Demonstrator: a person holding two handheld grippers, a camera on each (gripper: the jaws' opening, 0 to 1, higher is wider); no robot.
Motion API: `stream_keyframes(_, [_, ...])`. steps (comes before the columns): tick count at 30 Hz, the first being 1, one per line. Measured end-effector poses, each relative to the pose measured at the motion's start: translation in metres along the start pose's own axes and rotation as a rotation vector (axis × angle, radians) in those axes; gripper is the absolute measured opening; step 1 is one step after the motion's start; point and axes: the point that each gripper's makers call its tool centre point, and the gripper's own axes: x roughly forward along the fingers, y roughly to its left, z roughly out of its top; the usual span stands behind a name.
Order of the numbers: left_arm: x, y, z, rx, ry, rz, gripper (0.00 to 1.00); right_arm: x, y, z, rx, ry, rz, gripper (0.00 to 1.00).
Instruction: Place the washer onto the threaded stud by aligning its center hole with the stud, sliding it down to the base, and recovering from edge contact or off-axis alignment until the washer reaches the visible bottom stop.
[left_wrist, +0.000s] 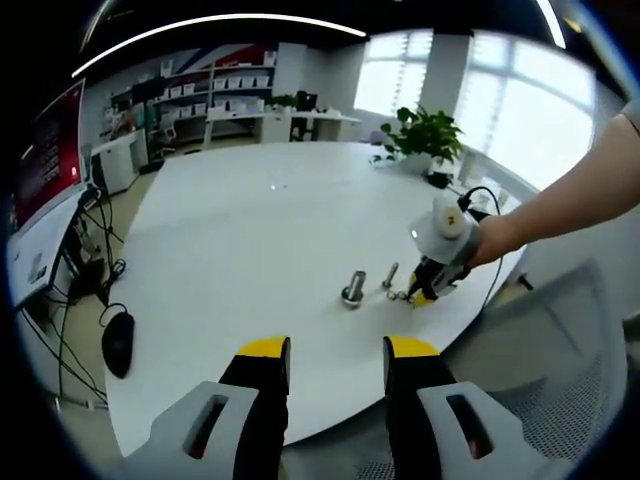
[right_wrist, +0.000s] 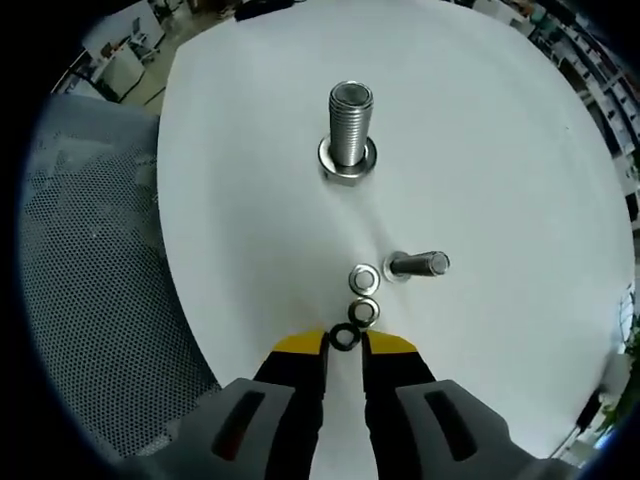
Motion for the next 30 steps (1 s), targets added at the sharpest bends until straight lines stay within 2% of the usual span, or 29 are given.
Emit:
stream_keyframes(3, [0.0,0.0,0.0,-0.002,0.0,-0.002,0.35,0.0,0.0,-0.001,0.002,-0.009,-0.002,0.15])
stream_keyframes(6, [0.0,-0.001,0.0,0.005,0.002,-0.005,0.35,-0.002,0.002,-0.007,-0.04,-0.015,0.005,0.15])
stream_keyframes(12, [0.0,-0.001,0.0,0.003,0.0,-0.006,0.35,-0.002,0.003,-0.014,-0.053,-0.004,0.009,0.15])
stream_keyframes(17, [0.0,-0.001,0.0,0.003,0.0,-0.007,0.35,-0.002,0.002,-0.013,-0.046,-0.009,0.01,0.16])
stream_keyframes(22, [0.001,-0.002,0.0,0.001,0.001,-0.014,0.35,-0.001,0.003,-0.015,-0.111,0.032,0.011,0.17])
stream_keyframes(24, [0.001,-0.002,0.0,0.003,0.003,-0.012,0.35,-0.002,0.002,-0.016,-0.104,0.029,0.008,0.17])
stream_keyframes(26, [0.0,-0.001,0.0,0.0,0.0,-0.012,0.36,-0.003,0.001,-0.015,-0.062,0.017,0.011,0.17])
stream_keyframes(30, [0.0,-0.002,0.001,-0.004,-0.003,-0.013,0.35,-0.001,0.003,-0.014,-0.108,0.047,0.005,0.16])
